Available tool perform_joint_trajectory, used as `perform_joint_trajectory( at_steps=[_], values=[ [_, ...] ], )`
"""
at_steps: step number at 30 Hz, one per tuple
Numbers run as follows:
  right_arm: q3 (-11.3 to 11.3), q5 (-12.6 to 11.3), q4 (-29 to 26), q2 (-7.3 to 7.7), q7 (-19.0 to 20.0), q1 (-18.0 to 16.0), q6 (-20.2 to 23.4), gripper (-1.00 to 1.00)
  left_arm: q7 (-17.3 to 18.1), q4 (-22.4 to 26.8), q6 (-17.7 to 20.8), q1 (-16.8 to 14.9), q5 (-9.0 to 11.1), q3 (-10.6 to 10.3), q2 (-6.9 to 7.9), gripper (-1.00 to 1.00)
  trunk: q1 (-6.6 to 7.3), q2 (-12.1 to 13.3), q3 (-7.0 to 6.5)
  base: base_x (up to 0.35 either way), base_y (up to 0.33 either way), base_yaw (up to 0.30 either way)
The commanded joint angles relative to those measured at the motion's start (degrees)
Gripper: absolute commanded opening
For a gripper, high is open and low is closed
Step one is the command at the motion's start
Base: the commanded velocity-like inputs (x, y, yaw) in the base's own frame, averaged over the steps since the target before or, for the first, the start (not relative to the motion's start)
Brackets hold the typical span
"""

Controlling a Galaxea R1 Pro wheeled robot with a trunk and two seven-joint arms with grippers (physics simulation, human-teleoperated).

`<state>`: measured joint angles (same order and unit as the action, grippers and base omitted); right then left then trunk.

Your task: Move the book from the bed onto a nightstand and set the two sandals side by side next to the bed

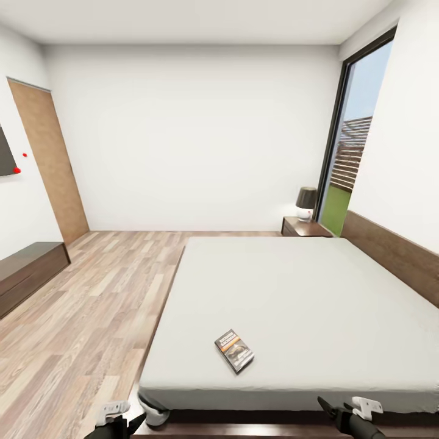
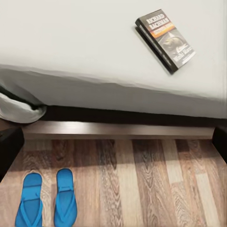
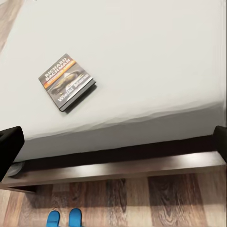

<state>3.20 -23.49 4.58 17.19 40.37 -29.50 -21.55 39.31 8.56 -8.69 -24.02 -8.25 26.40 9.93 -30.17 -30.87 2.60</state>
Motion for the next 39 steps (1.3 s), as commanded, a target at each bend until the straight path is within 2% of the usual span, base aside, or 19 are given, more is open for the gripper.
perform_joint_trajectory(
  at_steps=[1, 39],
  values=[
    [0.31, 0.02, 0.25, 0.02, 0.32, -0.12, -0.24, 1.00, 0.15, -0.04, -0.37, -0.06, -0.60, 0.41, 0.00, 1.00, -0.03, -0.11, 0.12, 0.000, -0.285, 0.000],
    [0.31, 0.02, 0.25, 0.02, 0.32, -0.12, -0.24, 1.00, 0.15, -0.04, -0.37, -0.06, -0.55, 0.41, 0.00, 1.00, -0.03, -0.11, 0.12, 0.000, -0.285, 0.000]
  ],
)
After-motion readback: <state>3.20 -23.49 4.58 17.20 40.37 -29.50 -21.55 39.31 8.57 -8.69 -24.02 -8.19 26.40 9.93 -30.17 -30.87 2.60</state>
